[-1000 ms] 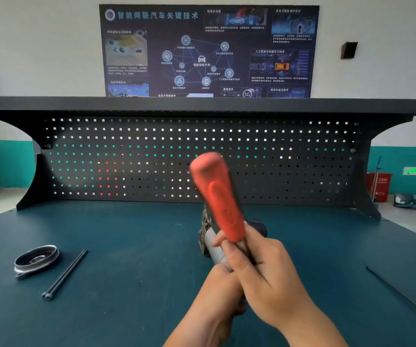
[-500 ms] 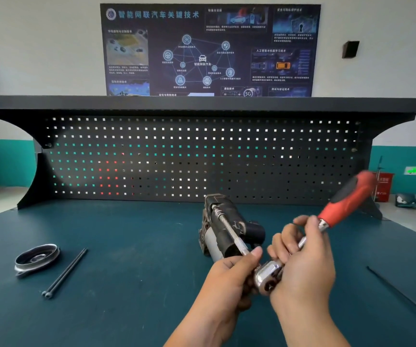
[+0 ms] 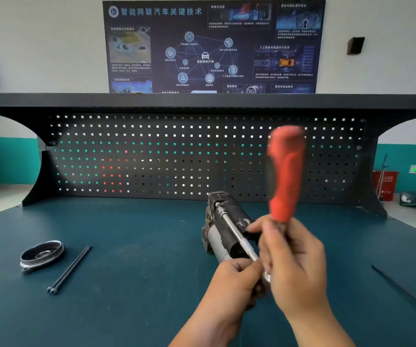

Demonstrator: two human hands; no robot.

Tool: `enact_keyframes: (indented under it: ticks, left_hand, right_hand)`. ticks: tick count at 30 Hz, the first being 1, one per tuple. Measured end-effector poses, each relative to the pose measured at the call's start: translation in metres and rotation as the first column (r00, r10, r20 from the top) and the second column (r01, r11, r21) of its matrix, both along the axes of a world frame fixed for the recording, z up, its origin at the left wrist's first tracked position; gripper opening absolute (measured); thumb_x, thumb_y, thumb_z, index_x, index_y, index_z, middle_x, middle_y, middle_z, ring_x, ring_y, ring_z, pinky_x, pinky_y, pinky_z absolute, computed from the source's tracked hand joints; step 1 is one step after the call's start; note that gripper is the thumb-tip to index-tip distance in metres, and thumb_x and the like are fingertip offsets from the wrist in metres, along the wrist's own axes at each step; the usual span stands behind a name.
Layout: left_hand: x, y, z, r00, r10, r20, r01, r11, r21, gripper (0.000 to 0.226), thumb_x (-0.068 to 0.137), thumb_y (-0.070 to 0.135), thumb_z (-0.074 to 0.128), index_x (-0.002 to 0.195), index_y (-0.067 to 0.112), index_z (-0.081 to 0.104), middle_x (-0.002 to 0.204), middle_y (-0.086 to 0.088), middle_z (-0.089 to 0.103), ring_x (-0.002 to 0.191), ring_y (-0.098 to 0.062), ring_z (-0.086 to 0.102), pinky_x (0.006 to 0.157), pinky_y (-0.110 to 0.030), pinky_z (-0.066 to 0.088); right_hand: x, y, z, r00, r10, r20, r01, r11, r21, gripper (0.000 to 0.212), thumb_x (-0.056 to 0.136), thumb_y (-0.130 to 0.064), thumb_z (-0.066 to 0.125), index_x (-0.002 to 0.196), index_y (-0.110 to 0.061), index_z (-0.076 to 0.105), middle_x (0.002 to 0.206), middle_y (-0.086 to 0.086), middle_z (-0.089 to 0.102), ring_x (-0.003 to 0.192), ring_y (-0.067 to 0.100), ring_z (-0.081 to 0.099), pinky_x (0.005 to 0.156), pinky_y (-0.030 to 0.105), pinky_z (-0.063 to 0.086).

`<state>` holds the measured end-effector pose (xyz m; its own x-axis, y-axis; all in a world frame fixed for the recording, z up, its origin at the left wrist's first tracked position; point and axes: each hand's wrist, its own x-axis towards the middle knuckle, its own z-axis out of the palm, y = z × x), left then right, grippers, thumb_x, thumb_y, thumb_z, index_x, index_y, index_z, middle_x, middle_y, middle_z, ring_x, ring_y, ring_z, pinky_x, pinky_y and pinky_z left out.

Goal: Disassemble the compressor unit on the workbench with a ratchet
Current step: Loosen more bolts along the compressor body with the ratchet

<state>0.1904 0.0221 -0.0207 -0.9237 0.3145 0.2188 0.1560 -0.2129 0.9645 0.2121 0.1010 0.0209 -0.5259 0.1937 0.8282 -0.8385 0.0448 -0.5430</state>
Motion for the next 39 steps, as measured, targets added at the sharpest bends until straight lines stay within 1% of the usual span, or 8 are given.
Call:
enact_keyframes:
  ticks: [5, 9, 16, 22, 27, 32, 35, 39]
  left_hand:
    - [0.002, 0.004, 0.010, 0.998, -0.002, 0.068, -0.003, 0.998, 0.068, 0.040, 0.061, 0.046, 0.064, 0.035, 0.018, 0.052, 0.038, 0.007, 0.039, 0.035, -0.005, 0.027, 0.039, -0.015, 0.019]
    - [0.003, 0.004, 0.007, 0.997, -0.014, 0.071, 0.009, 0.998, 0.068, 0.038, 0.058, 0.051, 0.065, 0.040, 0.019, 0.055, 0.041, 0.006, 0.043, 0.038, -0.005, 0.034, 0.039, -0.015, 0.022]
    - [0.001, -0.003, 0.003, 0.996, 0.040, 0.085, -0.035, 0.998, -0.058, 0.048, 0.068, 0.034, 0.073, 0.034, 0.019, 0.043, 0.039, 0.006, 0.036, 0.036, -0.007, 0.035, 0.041, -0.018, 0.018]
    - [0.003, 0.002, 0.002, 0.971, 0.090, -0.220, -0.102, 0.994, -0.042, 0.037, 0.074, 0.043, 0.042, 0.097, 0.016, 0.054, 0.079, 0.009, 0.066, 0.078, -0.012, 0.067, 0.061, -0.016, 0.048]
    - [0.000, 0.000, 0.002, 0.998, 0.065, 0.015, -0.065, 0.998, -0.012, 0.028, 0.082, 0.017, 0.056, 0.054, 0.016, 0.052, 0.050, -0.001, 0.046, 0.043, -0.015, 0.034, 0.042, -0.019, 0.023]
    - [0.000, 0.005, 0.006, 0.992, 0.047, 0.114, -0.058, 0.994, 0.091, 0.038, 0.059, 0.048, 0.068, 0.050, 0.019, 0.045, 0.046, 0.000, 0.034, 0.036, -0.008, 0.026, 0.036, -0.016, 0.018]
    - [0.001, 0.002, 0.005, 0.991, 0.017, 0.131, -0.023, 0.999, 0.043, 0.042, 0.052, 0.057, 0.066, 0.042, 0.020, 0.048, 0.043, 0.004, 0.040, 0.036, -0.007, 0.034, 0.036, -0.015, 0.018]
    - [0.001, 0.002, 0.003, 0.992, 0.047, 0.117, -0.047, 0.999, 0.000, 0.054, 0.073, 0.049, 0.066, 0.034, 0.018, 0.045, 0.040, 0.008, 0.031, 0.036, -0.007, 0.027, 0.037, -0.015, 0.016]
  right_hand:
    - [-0.006, 0.010, 0.007, 0.941, 0.271, 0.204, -0.071, 0.747, -0.661, 0.042, 0.098, -0.025, 0.043, 0.058, -0.023, 0.053, 0.042, -0.009, 0.031, 0.035, 0.006, 0.026, 0.038, 0.017, 0.026]
    - [-0.014, 0.015, 0.005, 0.900, 0.377, 0.220, -0.043, 0.577, -0.816, 0.033, 0.099, -0.027, 0.041, 0.067, -0.020, 0.044, 0.043, -0.010, 0.029, 0.036, 0.007, 0.026, 0.040, 0.019, 0.027]
    - [-0.006, 0.004, 0.001, 0.984, 0.116, 0.138, -0.094, 0.983, -0.159, 0.027, 0.090, -0.037, 0.055, 0.067, -0.023, 0.057, 0.044, -0.009, 0.035, 0.040, 0.005, 0.029, 0.040, 0.020, 0.028]
    - [0.000, -0.002, -0.004, 0.997, -0.067, -0.042, 0.078, 0.783, 0.617, 0.030, 0.089, -0.054, 0.037, 0.089, -0.033, 0.058, 0.074, -0.008, 0.066, 0.070, 0.013, 0.063, 0.066, 0.038, 0.050]
    - [0.002, -0.001, 0.004, 0.977, 0.168, 0.131, -0.175, 0.984, 0.040, 0.016, 0.087, -0.034, 0.056, 0.075, -0.030, 0.066, 0.048, -0.011, 0.044, 0.042, 0.001, 0.036, 0.046, 0.010, 0.030]
    - [-0.005, 0.011, 0.009, 0.909, 0.391, 0.141, -0.191, 0.694, -0.694, 0.034, 0.096, -0.022, 0.043, 0.063, -0.018, 0.050, 0.044, -0.008, 0.029, 0.035, 0.007, 0.026, 0.037, 0.015, 0.028]
    - [-0.009, 0.015, 0.006, 0.911, 0.382, 0.157, -0.123, 0.614, -0.780, 0.033, 0.099, -0.023, 0.040, 0.067, -0.019, 0.047, 0.044, -0.010, 0.028, 0.036, 0.006, 0.025, 0.037, 0.015, 0.029]
    - [-0.010, 0.012, 0.007, 0.963, 0.218, 0.159, -0.093, 0.820, -0.564, 0.041, 0.099, -0.019, 0.040, 0.061, -0.024, 0.053, 0.043, -0.010, 0.030, 0.037, 0.006, 0.025, 0.038, 0.016, 0.027]
